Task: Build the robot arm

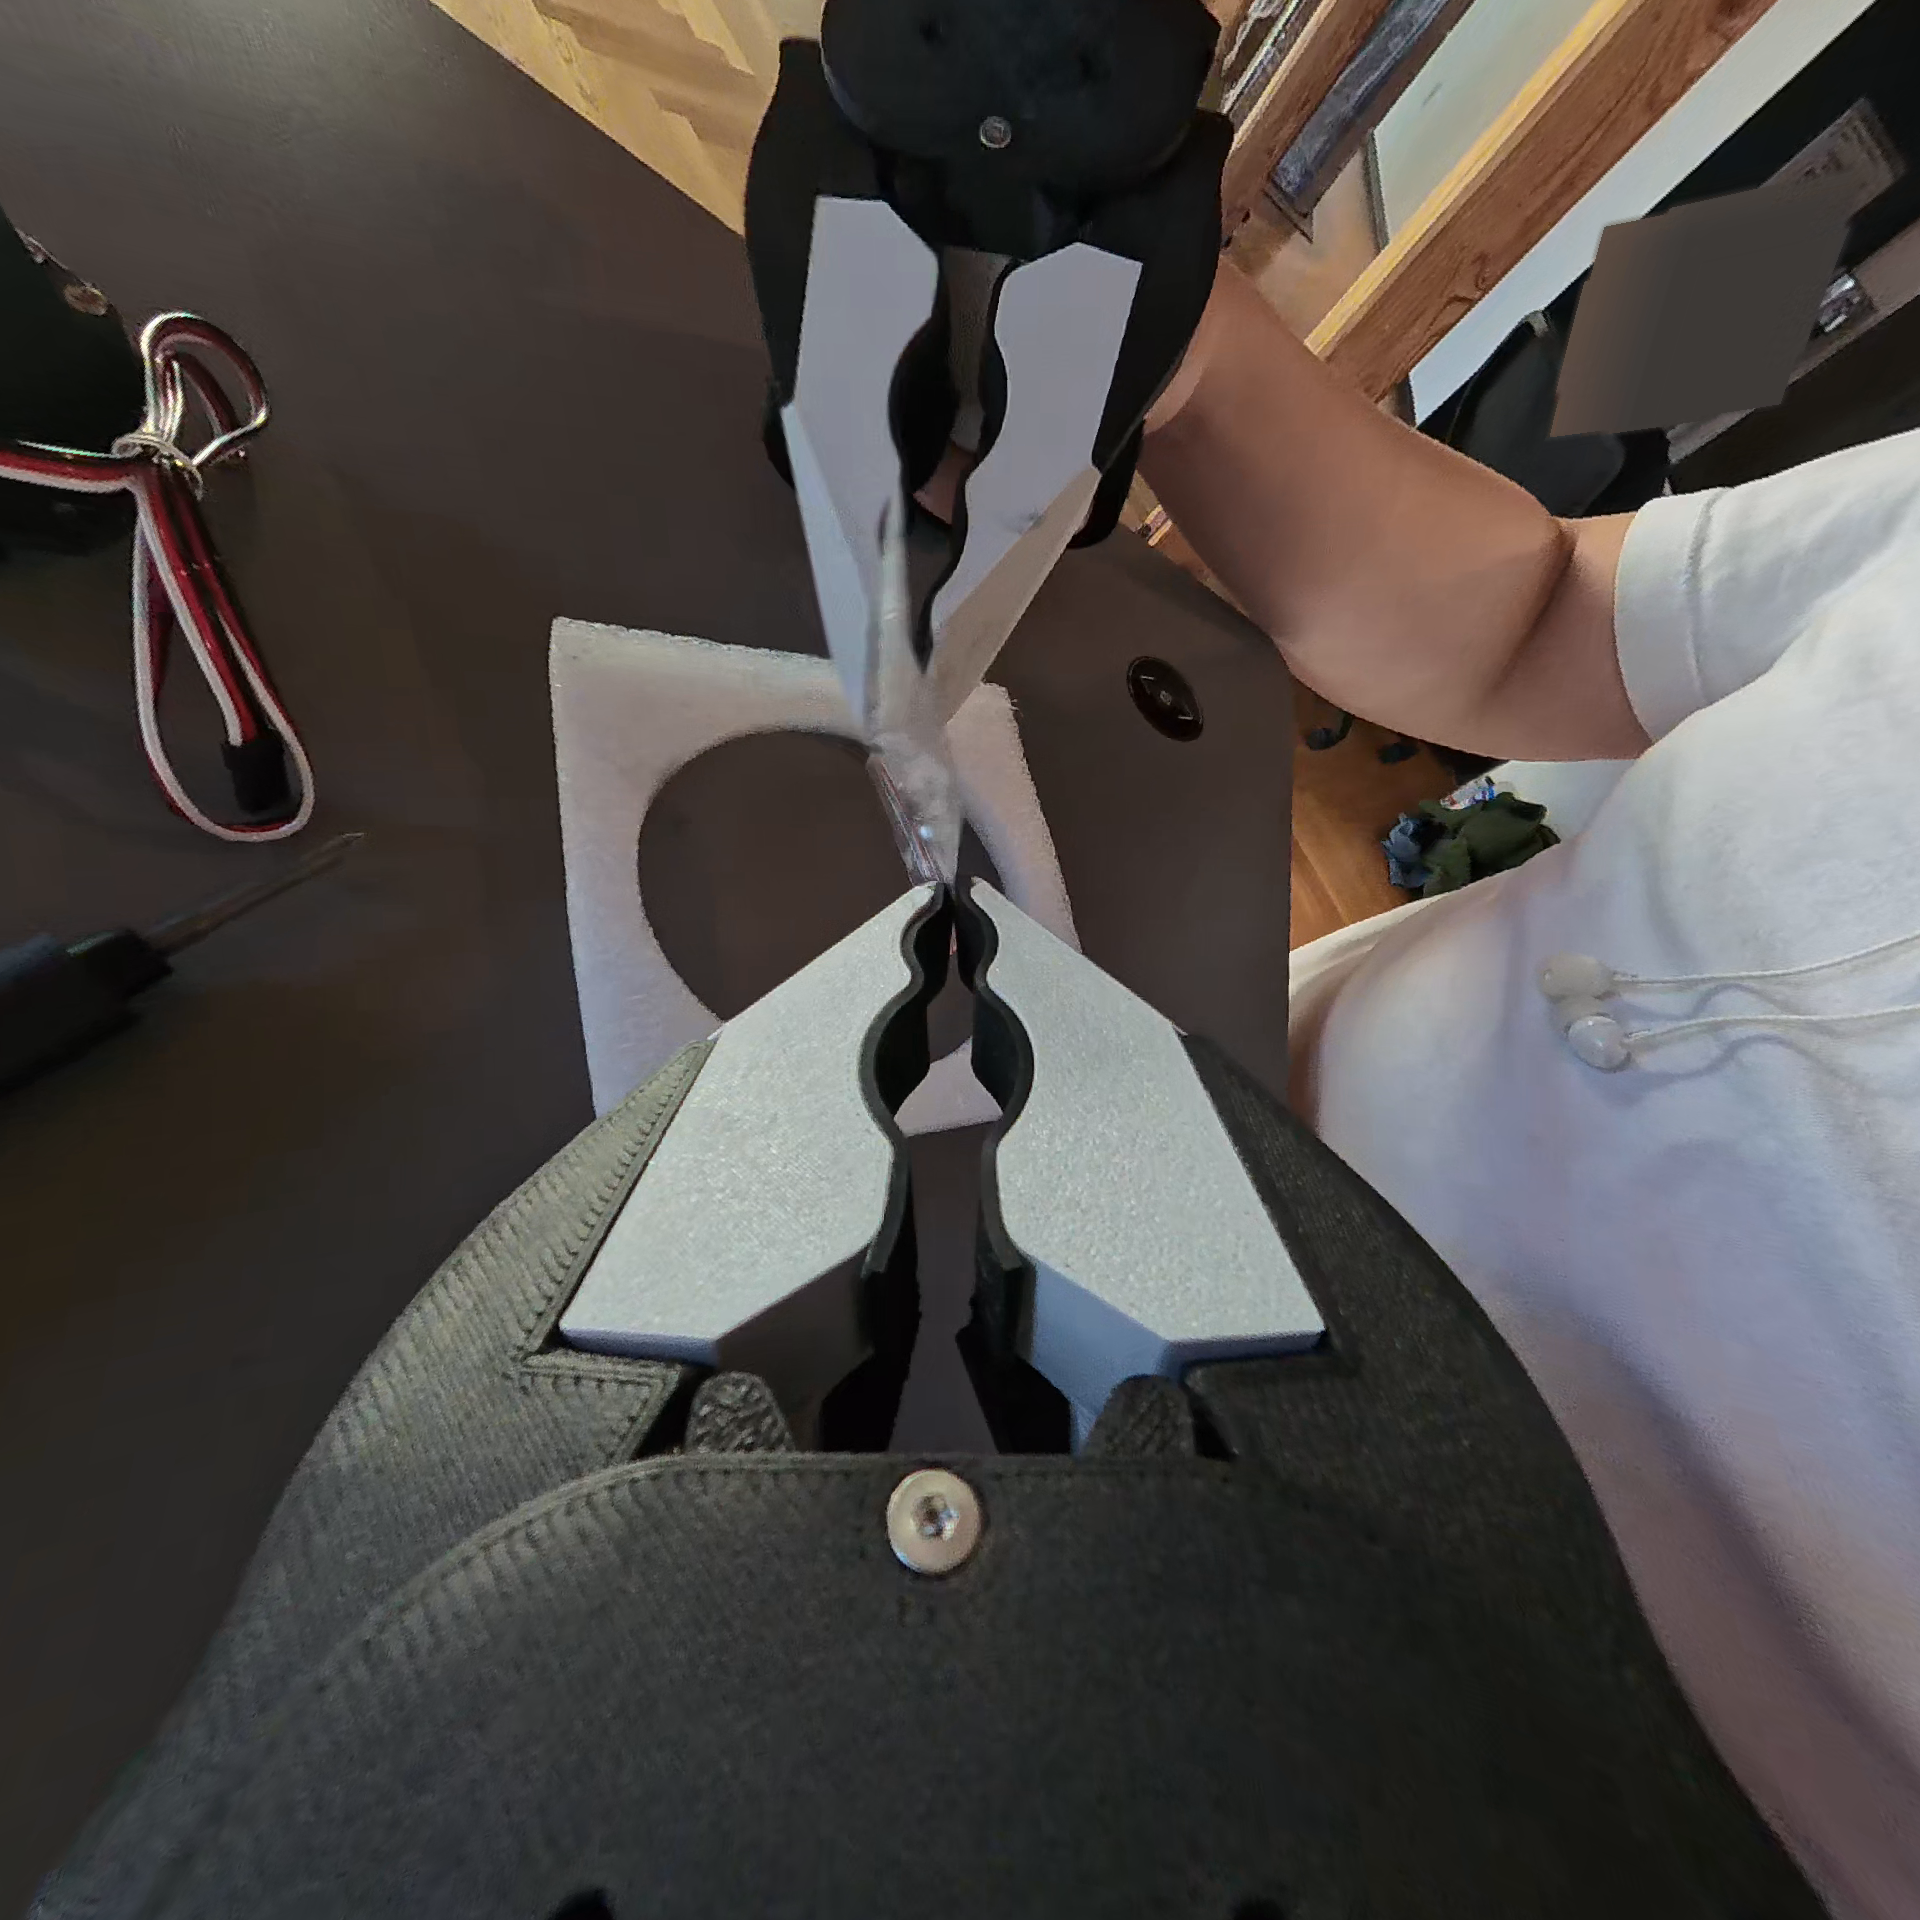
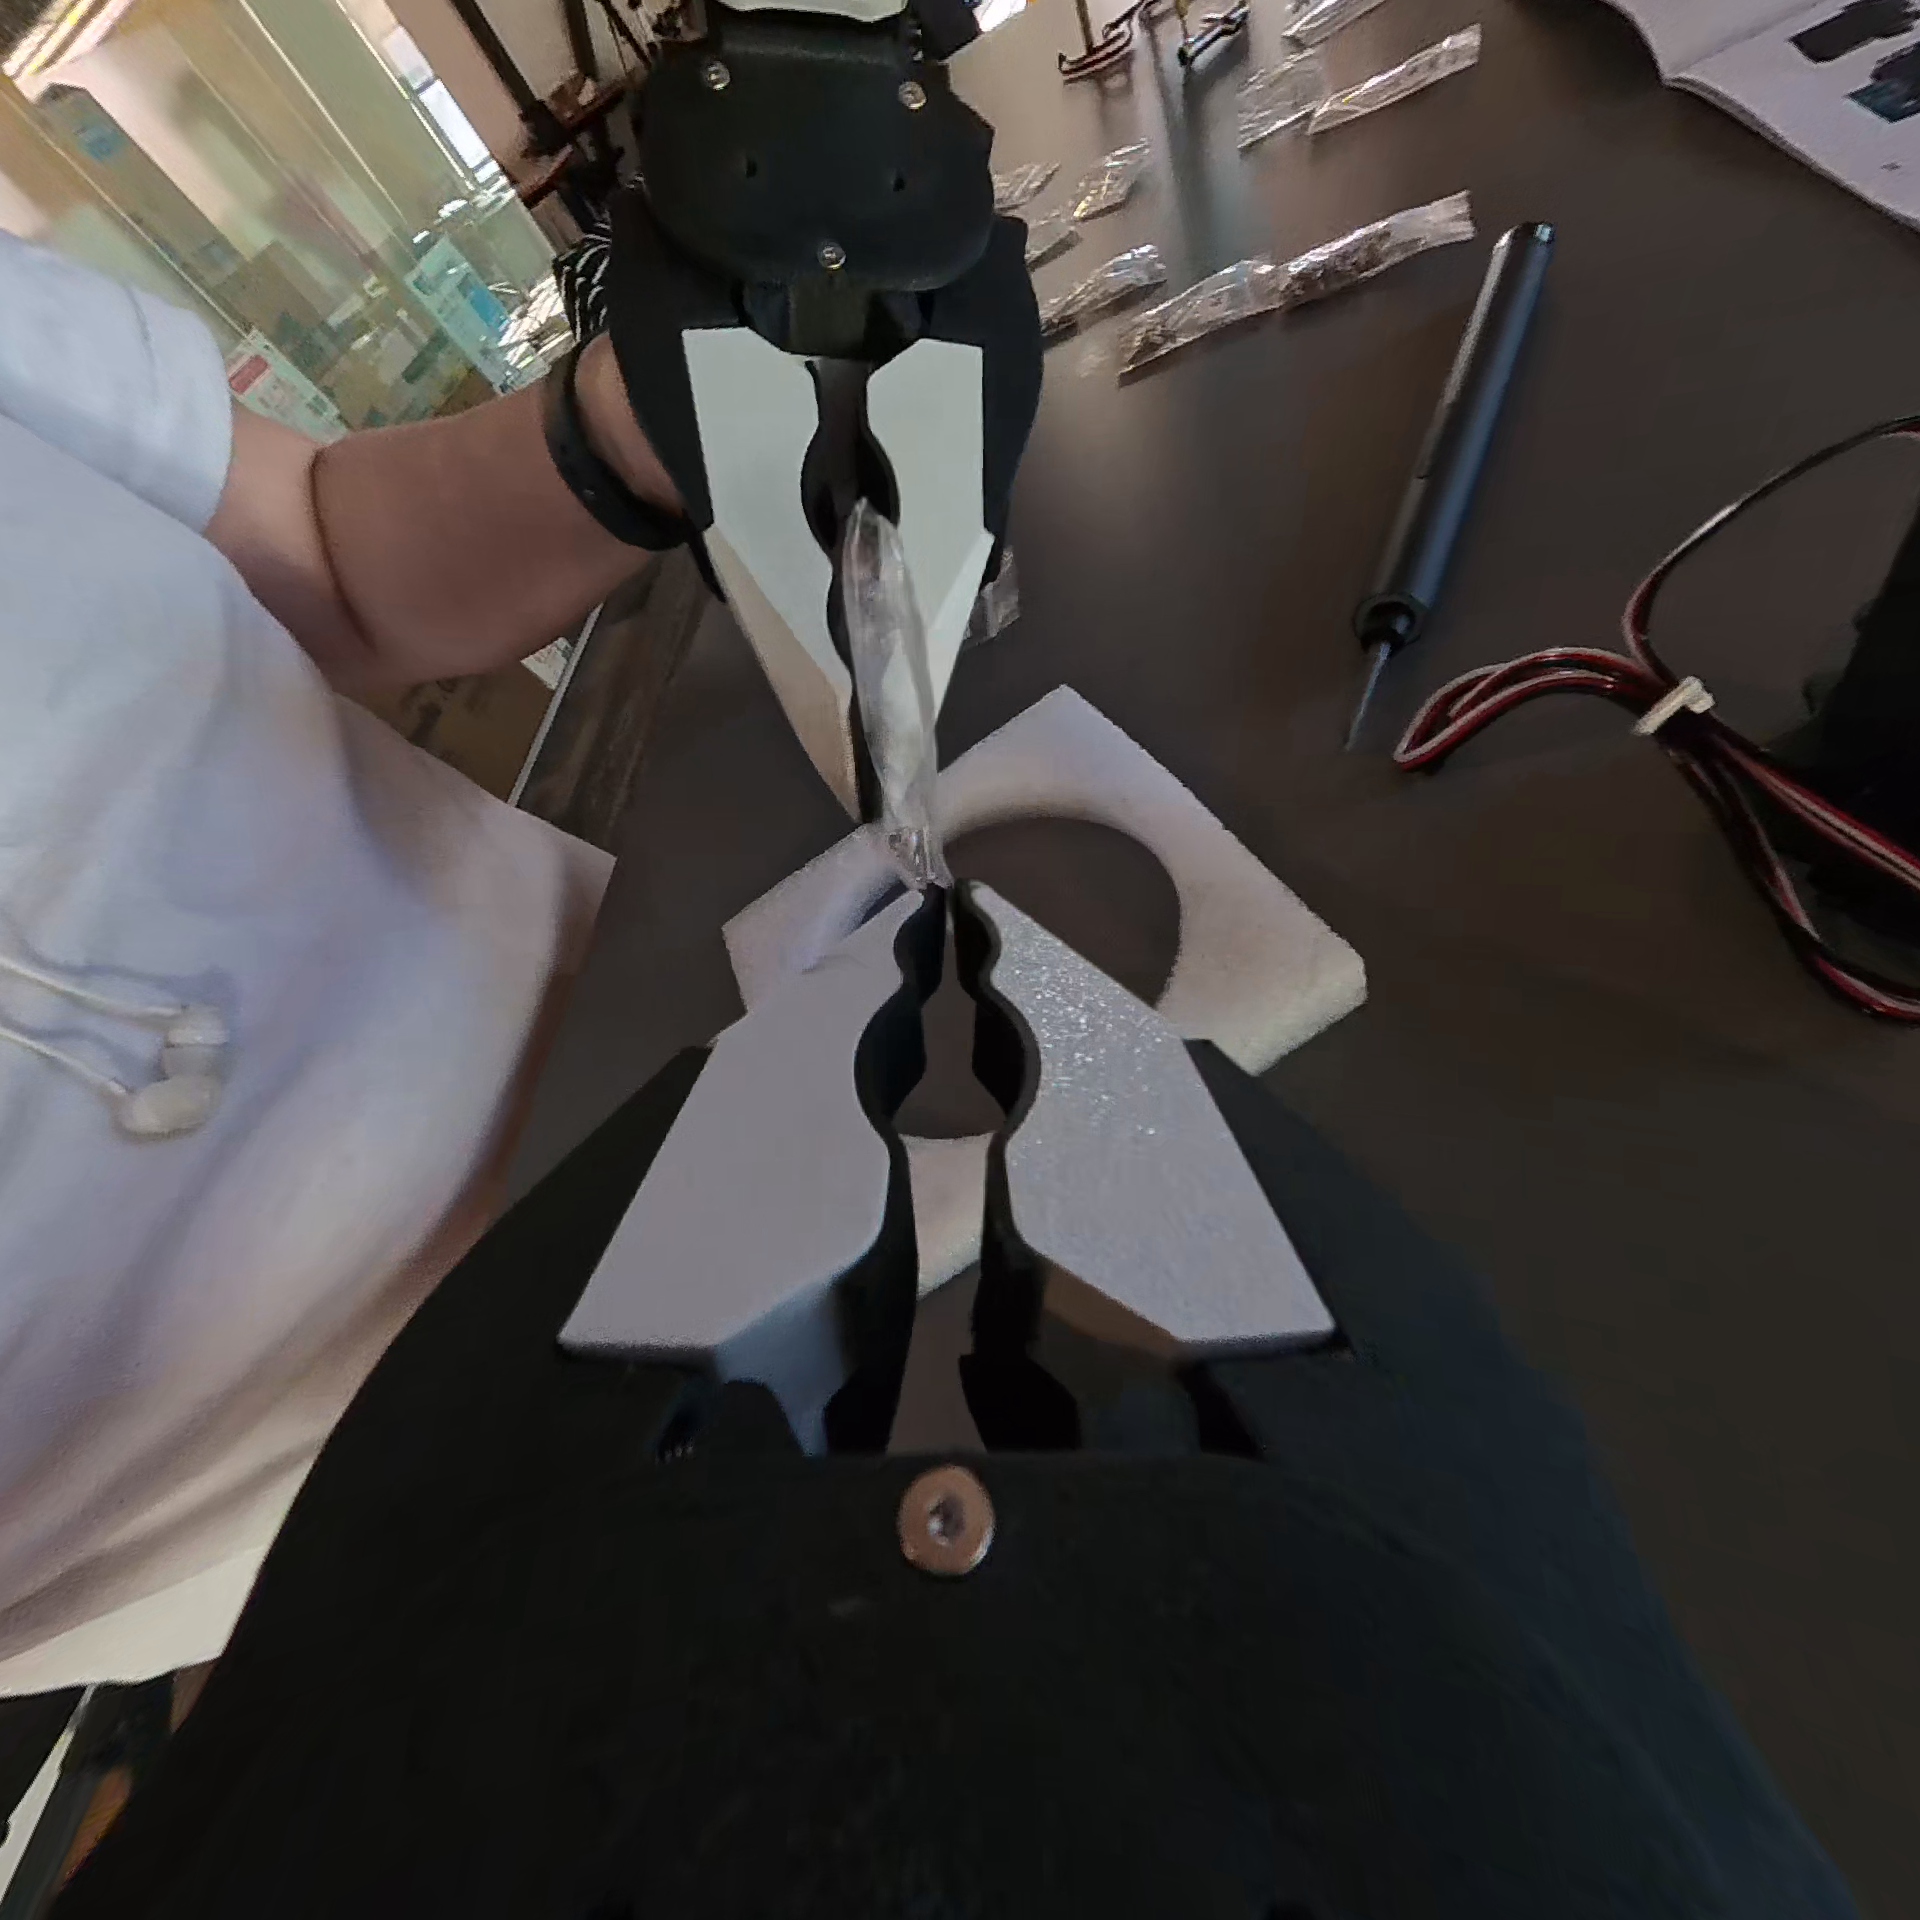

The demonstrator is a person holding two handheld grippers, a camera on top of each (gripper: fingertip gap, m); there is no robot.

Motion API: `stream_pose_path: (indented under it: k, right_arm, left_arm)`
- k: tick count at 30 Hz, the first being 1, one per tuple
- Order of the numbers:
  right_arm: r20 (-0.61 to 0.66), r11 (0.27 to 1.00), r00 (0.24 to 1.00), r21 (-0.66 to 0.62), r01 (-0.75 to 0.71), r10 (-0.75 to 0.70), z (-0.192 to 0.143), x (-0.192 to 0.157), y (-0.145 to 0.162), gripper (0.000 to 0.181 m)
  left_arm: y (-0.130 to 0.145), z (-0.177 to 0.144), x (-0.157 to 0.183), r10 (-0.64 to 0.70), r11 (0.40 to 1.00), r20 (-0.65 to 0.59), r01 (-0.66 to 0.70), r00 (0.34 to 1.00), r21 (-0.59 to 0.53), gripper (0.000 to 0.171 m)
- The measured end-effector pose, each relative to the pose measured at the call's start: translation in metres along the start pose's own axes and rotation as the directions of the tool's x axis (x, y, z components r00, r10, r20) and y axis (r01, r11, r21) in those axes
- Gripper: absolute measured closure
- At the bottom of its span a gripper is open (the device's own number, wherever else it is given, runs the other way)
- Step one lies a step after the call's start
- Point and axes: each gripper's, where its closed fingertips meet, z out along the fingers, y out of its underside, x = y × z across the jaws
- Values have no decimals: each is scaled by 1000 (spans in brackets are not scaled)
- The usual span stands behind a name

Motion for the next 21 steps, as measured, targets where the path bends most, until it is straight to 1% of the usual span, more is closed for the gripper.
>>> stream_pose_path:
  k: [5,7,9,15,17,21]
  right_arm:
    - [-12,1000,1000,8,-8,8,2,2,-4,181]
    - [11,1000,1000,9,-25,25,4,0,-5,181]
    - [-8,1000,1000,-5,-23,23,7,3,-3,181]
    - [-30,1000,999,-25,-17,17,7,7,2,181]
    - [-36,1000,999,-18,-14,13,6,9,1,181]
    - [-59,1000,998,12,-21,22,4,15,-3,181]
  left_arm:
    - [-1,-2,-7,-33,999,13,33,999,24,171]
    - [-3,-2,-9,-47,998,11,47,999,39,171]
    - [-4,-1,-12,-56,997,27,54,998,46,171]
    - [1,0,-20,-85,996,52,83,995,33,171]
    - [2,0,-23,-87,996,59,85,994,35,171]
    - [-5,-3,-27,-115,991,51,111,992,77,171]
